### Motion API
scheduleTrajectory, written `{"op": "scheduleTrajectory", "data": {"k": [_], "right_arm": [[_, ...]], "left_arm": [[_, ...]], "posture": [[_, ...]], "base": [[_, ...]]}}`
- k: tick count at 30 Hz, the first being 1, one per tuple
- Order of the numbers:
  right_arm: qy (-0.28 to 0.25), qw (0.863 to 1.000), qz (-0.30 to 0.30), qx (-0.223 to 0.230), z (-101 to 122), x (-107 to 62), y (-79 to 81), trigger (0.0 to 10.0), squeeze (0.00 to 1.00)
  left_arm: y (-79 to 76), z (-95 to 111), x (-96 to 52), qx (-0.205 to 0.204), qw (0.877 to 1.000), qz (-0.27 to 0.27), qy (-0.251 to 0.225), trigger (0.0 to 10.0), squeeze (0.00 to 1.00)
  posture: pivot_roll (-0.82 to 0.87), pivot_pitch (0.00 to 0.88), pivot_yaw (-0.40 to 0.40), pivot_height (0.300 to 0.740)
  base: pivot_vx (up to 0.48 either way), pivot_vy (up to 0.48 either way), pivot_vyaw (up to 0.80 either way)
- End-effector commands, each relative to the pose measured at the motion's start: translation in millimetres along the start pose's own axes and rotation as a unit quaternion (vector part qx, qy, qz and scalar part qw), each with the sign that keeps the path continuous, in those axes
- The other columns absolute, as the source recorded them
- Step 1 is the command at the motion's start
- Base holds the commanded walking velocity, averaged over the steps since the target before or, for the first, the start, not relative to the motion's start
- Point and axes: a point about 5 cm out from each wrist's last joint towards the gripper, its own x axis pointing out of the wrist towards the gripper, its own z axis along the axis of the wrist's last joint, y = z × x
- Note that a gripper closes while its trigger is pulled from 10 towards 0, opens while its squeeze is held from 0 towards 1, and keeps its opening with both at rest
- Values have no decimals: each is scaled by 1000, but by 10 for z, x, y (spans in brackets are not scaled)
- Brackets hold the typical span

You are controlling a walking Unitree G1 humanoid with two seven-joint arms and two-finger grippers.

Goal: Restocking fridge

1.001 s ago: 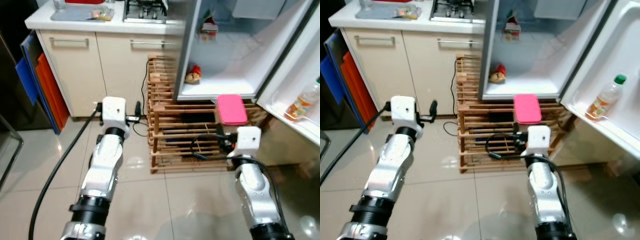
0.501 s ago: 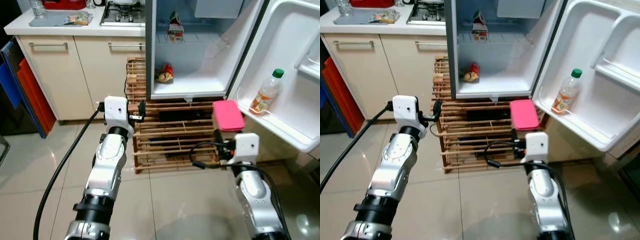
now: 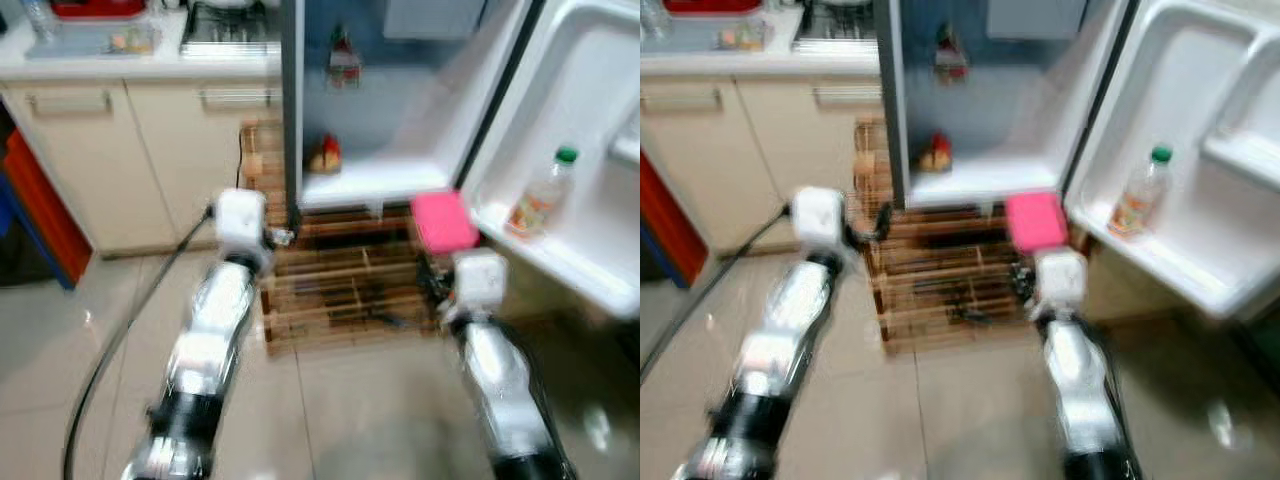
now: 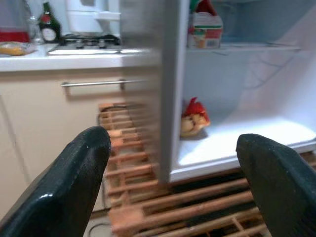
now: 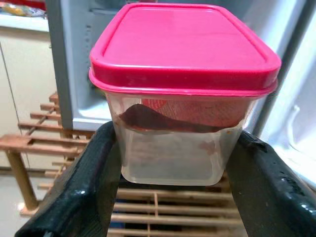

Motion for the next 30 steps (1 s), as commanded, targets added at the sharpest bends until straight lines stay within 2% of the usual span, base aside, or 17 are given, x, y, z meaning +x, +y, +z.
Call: {"op": "scheduleTrajectory", "data": {"k": [1,12,13,17,23,30], "right_arm": [[6,1000,-23,-10,-22,-21,-157,0,0],[-2,999,-30,-12,20,58,-184,0,0],[-1,999,-30,-13,18,61,-190,0,0],[-1,999,-29,-13,8,56,-184,0,0],[-2,1000,-27,-16,14,67,-191,0,0],[-2,1000,-18,-18,22,91,-177,0,0]], "left_arm": [[-159,21,23,-3,1000,-28,-2,10000,0],[-226,92,59,12,998,-51,-18,10000,0],[-256,120,61,30,998,-47,-30,10000,0],[-318,109,61,32,997,-63,-24,10000,0],[-269,95,68,8,998,-52,-16,10000,0],[-241,68,47,6,999,-37,-10,10000,0]], "posture": [[-131,0,-12,740],[-127,0,-8,740],[-126,0,-8,740],[-126,0,-11,740],[-122,0,-16,740],[-114,0,-28,740]], "base": [[480,0,0],[480,0,0],[0,0,0],[0,0,0],[318,-356,0],[353,-323,0]]}}
